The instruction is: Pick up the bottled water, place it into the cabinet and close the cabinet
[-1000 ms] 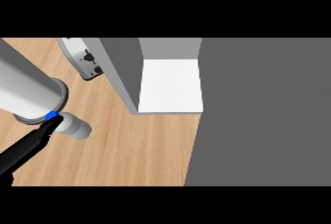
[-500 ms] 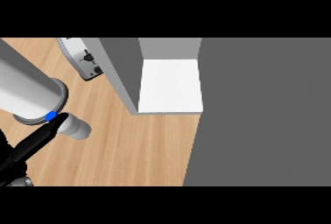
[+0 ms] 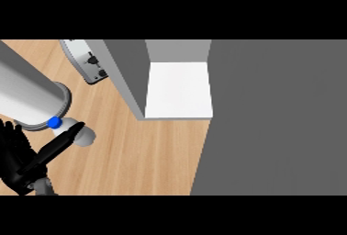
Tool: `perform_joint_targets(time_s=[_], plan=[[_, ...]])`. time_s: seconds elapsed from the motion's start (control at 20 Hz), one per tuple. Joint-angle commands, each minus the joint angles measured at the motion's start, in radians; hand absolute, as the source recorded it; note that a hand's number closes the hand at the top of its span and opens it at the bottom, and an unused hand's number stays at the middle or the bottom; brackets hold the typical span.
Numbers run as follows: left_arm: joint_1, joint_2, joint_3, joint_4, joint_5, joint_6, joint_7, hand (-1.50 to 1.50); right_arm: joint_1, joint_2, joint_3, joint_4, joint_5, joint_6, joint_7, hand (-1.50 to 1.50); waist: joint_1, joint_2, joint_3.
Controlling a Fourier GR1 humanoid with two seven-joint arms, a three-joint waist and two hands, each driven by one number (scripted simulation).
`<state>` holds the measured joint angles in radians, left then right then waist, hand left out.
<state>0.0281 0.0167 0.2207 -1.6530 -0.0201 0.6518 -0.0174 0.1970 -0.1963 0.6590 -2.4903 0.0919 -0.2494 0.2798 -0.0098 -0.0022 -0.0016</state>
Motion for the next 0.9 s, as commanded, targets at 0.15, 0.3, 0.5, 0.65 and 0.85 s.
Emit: perform_joint_targets(time_s=[0.15, 0.3, 0.5, 0.65, 0.85], plan=[[-0.043, 0.005, 0.038, 0.140, 0.082, -0.074, -0.122, -1.50, 0.005, -0.039, 0.007, -0.139, 0.101, -0.018, 0.104, -1.50, 0.002, 0.000, 0.001], [-0.091, -0.016, 0.020, 0.271, 0.104, -0.038, -0.211, -1.50, -0.027, -0.012, 0.052, -0.075, 0.152, -0.046, 0.061, -1.50, 0.000, 0.000, 0.000], [-0.174, -0.016, 0.114, 0.455, 0.161, -0.085, -0.337, -1.50, -0.015, -0.027, 0.041, -0.071, 0.132, -0.055, 0.041, -1.50, -0.003, 0.002, 0.000], [-0.159, -0.016, 0.067, 0.458, 0.228, -0.055, -0.382, -1.50, 0.004, -0.058, 0.006, -0.051, 0.085, -0.048, -0.008, -1.50, 0.001, 0.002, 0.001], [-0.193, -0.013, 0.139, 0.573, 0.246, -0.101, -0.457, -1.50, -0.023, -0.056, 0.028, -0.083, 0.112, -0.073, 0.050, -1.50, 0.001, 0.002, 0.000]])
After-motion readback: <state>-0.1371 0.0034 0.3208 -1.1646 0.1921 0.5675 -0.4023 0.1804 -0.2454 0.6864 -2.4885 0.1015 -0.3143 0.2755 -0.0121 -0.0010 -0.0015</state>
